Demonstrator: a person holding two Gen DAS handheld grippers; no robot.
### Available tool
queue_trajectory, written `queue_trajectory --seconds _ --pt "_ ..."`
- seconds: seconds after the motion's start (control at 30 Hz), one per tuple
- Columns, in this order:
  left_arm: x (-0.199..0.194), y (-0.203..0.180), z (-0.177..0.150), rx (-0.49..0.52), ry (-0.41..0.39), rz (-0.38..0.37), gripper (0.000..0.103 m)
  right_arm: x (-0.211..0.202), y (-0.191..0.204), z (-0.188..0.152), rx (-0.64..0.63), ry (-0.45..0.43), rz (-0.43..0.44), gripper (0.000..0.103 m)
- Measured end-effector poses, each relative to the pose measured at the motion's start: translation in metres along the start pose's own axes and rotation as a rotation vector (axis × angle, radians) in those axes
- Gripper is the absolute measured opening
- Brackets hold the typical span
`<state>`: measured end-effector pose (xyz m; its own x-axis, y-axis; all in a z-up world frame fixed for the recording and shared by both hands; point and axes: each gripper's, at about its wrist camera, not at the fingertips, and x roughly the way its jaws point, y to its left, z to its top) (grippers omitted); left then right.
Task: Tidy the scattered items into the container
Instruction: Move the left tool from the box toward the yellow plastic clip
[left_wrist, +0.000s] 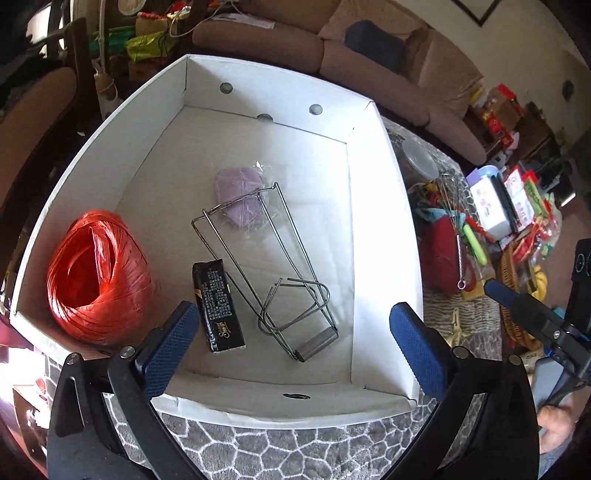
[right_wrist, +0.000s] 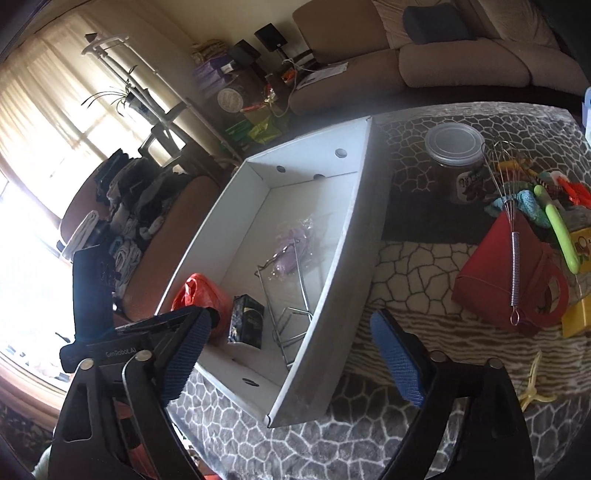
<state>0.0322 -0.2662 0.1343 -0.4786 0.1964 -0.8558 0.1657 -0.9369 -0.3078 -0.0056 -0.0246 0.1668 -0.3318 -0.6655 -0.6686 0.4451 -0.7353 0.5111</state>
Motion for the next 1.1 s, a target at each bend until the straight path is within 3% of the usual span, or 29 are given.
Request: queue_trajectory --seconds 0.2,0.43,0.7,1.1 --pt "-0.01 -0.023 -0.013 0.067 -0.043 0.089 0.103 -0.006 -0.005 -0.014 -0.093 0.025 -0.151 0.103" --pt "-0.029 -0.041 -0.025 0.13 -0.069 0.172 0.103 -0.012 0.01 -0.03 -0.192 0.026 -0.201 0.103" --pt "-0.03 -0.081 -0.042 0.194 -0.087 0.193 0.103 -0.03 -0.003 -0.043 -0.168 0.005 -0.226 0.103" --pt "-0.002 -0.168 -0.062 0.29 -0.122 0.117 0.103 -0.09 -0.076 -0.055 -0.067 -0.09 -0.351 0.103"
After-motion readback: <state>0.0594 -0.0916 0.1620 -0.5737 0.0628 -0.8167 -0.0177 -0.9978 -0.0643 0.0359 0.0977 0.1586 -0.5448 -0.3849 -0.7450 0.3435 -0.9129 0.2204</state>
